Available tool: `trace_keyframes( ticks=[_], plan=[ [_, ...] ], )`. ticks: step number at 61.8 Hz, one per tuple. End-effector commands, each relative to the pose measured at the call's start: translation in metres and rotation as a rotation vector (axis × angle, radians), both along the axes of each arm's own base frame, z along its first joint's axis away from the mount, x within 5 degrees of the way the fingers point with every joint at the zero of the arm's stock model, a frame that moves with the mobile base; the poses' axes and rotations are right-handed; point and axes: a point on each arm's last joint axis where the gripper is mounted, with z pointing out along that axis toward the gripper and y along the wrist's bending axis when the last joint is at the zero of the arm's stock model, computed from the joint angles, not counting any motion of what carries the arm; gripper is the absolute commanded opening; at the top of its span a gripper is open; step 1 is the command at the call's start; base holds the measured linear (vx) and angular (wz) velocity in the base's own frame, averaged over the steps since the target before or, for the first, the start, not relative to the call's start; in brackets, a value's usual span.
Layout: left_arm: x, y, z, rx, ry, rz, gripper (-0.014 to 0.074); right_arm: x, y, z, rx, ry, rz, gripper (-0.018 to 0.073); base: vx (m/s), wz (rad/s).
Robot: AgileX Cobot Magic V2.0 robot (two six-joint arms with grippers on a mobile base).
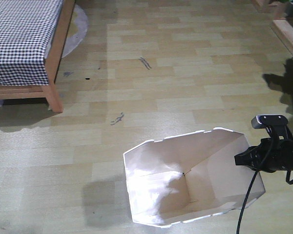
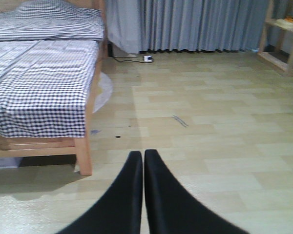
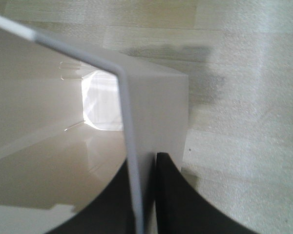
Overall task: Move trash bin to bedside with robot
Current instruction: 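Hold the bin in the right gripper while turning away from the desk, then carry the held bin with the right gripper toward the bed's side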
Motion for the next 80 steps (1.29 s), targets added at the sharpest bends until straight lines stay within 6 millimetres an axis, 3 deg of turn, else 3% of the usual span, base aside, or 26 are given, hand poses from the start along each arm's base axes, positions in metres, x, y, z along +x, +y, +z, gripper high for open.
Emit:
trace_keyframes(
  ticks=[1, 80],
  plan=[
    [0.0012, -0.0001, -0.0027, -0.012, -0.054, 0.000, -0.0006, 0.0093, 0.0104, 0.0257, 0.189, -0.090, -0.030, -0.0004, 0.16, 0.31],
    [0.0012, -0.0001, -0.0027, -0.012, -0.054, 0.000, -0.0006, 0.0092, 0.0106, 0.0259, 0.192, -0.091, -0.028, -0.0004, 0.27, 0.00]
  ],
)
